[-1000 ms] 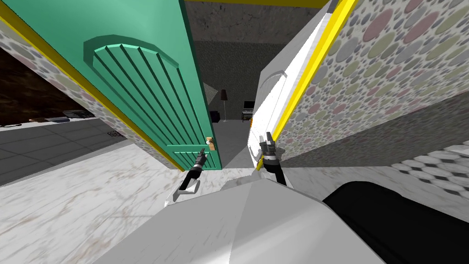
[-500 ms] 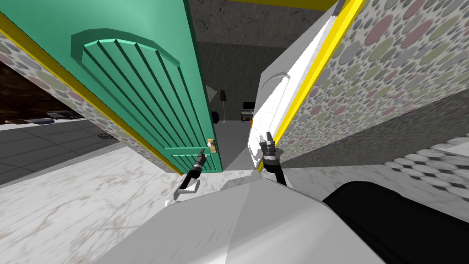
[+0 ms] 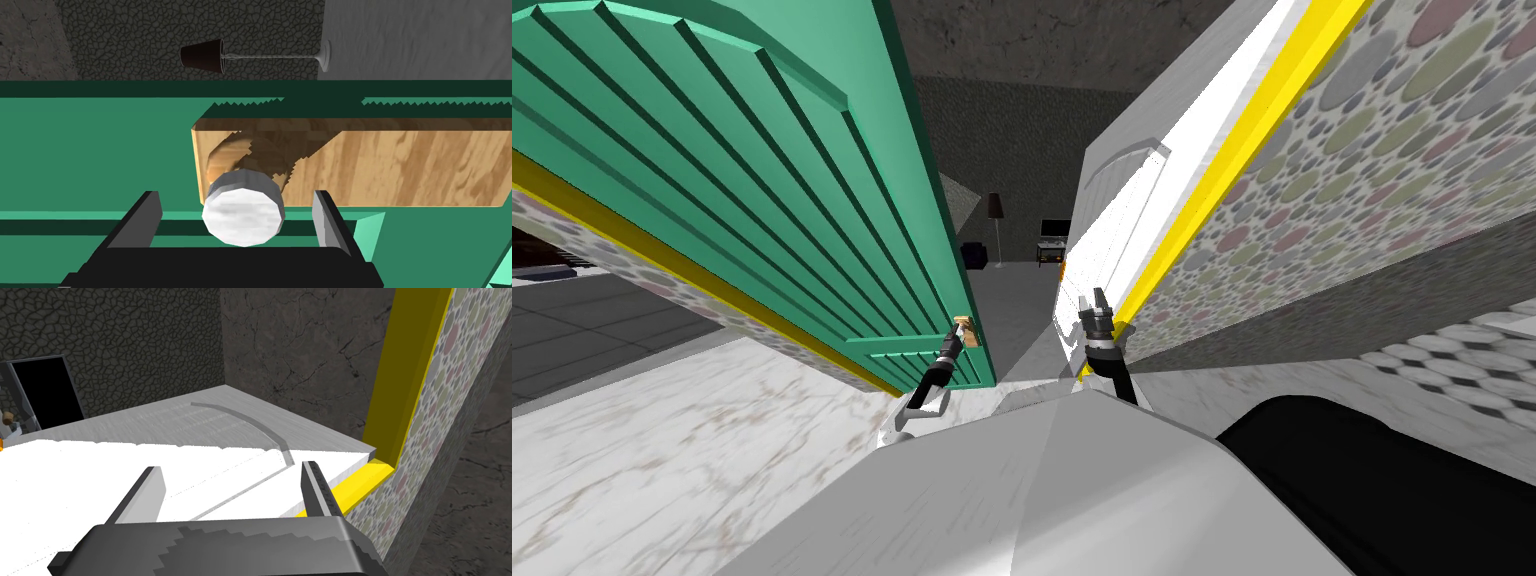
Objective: Push the door open
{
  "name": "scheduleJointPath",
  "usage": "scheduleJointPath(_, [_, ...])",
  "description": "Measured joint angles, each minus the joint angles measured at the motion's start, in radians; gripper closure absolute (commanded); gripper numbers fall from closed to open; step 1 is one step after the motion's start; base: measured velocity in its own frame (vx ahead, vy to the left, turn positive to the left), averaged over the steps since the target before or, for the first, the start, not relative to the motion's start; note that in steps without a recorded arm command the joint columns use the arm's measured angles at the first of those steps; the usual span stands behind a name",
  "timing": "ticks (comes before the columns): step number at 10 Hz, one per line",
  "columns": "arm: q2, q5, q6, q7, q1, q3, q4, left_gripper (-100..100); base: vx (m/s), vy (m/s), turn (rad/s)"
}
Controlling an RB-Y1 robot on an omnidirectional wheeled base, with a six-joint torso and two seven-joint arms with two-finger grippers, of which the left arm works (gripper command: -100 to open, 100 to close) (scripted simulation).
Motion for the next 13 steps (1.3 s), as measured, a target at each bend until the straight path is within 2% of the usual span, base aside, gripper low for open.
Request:
scheduleJointPath(1, [-0.004, -0.001, -0.001, -0.001, -0.004, 0.003, 0.007, -100, 0.093, 0.008, -0.006])
scheduleJointPath(2, [-0.004, -0.001, -0.001, -0.001, -0.005, 0.004, 0.007, 100, -0.012, 0.000, 0.009])
scheduleJointPath(7, [-0.002, 0.000, 0.000, -0.001, -0.008, 0.006, 0.006, 100, -0.011, 0.000, -0.004])
scheduleJointPath(9, [-0.004, 0.000, 0.004, -0.002, -0.010, 0.011, 0.015, 100, 0.117, -0.071, 0.050])
scheduleJointPath(13, [-0.013, 0.002, 0.007, -0.009, -0.016, 0.041, 0.037, 100, 0.180, -0.073, 0.040])
